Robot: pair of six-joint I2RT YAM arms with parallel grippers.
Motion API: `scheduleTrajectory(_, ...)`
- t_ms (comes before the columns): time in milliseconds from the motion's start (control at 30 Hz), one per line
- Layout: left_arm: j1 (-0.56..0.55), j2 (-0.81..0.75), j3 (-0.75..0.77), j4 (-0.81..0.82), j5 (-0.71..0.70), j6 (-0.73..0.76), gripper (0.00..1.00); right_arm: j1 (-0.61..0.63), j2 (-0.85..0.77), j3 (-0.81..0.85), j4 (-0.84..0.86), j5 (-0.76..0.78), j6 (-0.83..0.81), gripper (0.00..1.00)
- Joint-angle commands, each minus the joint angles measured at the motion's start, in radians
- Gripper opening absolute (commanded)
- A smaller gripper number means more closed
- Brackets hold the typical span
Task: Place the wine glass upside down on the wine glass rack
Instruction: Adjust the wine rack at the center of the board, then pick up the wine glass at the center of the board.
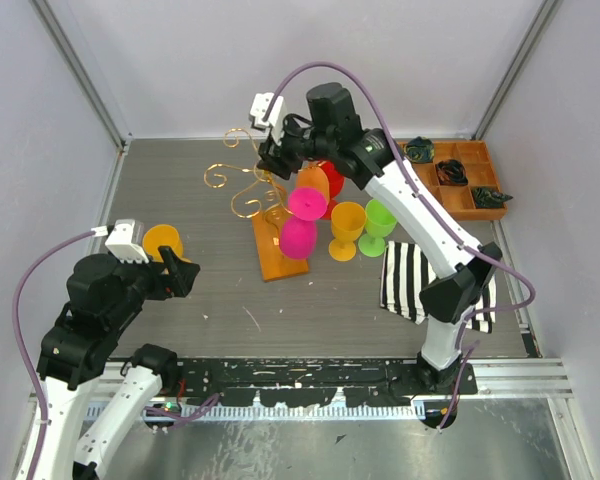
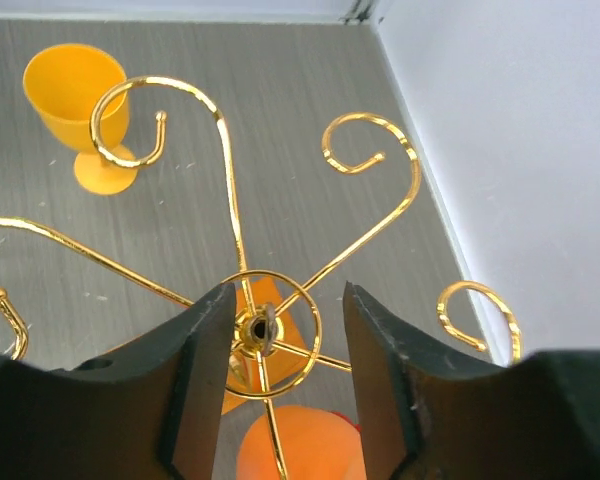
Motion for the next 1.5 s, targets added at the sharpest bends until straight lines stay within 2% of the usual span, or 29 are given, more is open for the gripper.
scheduleTrajectory(0, 0.002, -0.013, -0.004, 0.024, 0.006, 0.009, 0.88, 0.000, -0.139, -0.030, 0.199, 0.083, 0.117, 0.55)
scheduleTrajectory(133, 0.003, -0.019, 0.003, 0.022, -0.026, 0.010, 0.88, 0.000, -0.250, -0.138, 0.323, 0.156, 0.185, 0.57)
scheduleTrajectory(300, 0.002, 0.012, 0.033, -0.019, -0.095, -0.005, 0.88, 0.000, -0.462, -0.391, 0.478, 0.258, 0.286, 0.62)
scheduleTrajectory(467, 0.002, 0.030, 0.058, -0.054, -0.171, -0.025, 0.88, 0.000, -0.668, -0.614, 0.530, 0.399, 0.381, 0.65)
scheduleTrajectory(733, 0.003, 0.033, 0.059, -0.058, -0.193, -0.034, 0.88, -0.001, -0.943, -0.959, 0.522, 0.605, 0.581, 0.68)
scheduleTrajectory(933, 0.002, 0.039, 0.064, -0.063, -0.194, -0.035, 0.88, 0.000, -1.145, -1.166, 0.469, 0.652, 0.684, 0.68)
scheduleTrajectory(1067, 0.002, 0.044, 0.070, -0.063, -0.192, -0.034, 0.88, 0.000, -1.227, -1.285, 0.394, 0.775, 0.774, 0.68)
scheduleTrajectory(1133, 0.003, 0.047, 0.070, -0.063, -0.192, -0.034, 0.88, 0.000, -1.261, -1.360, 0.393, 0.788, 0.814, 0.68)
scheduleTrajectory(1233, 0.002, 0.050, 0.068, -0.062, -0.185, -0.035, 0.88, 0.000, -1.300, -1.505, 0.503, 0.744, 0.838, 0.69)
scheduleTrajectory(1467, 0.003, 0.021, 0.036, -0.057, -0.191, -0.032, 0.88, 0.000, -1.319, -1.851, 0.988, 0.721, 0.805, 0.71)
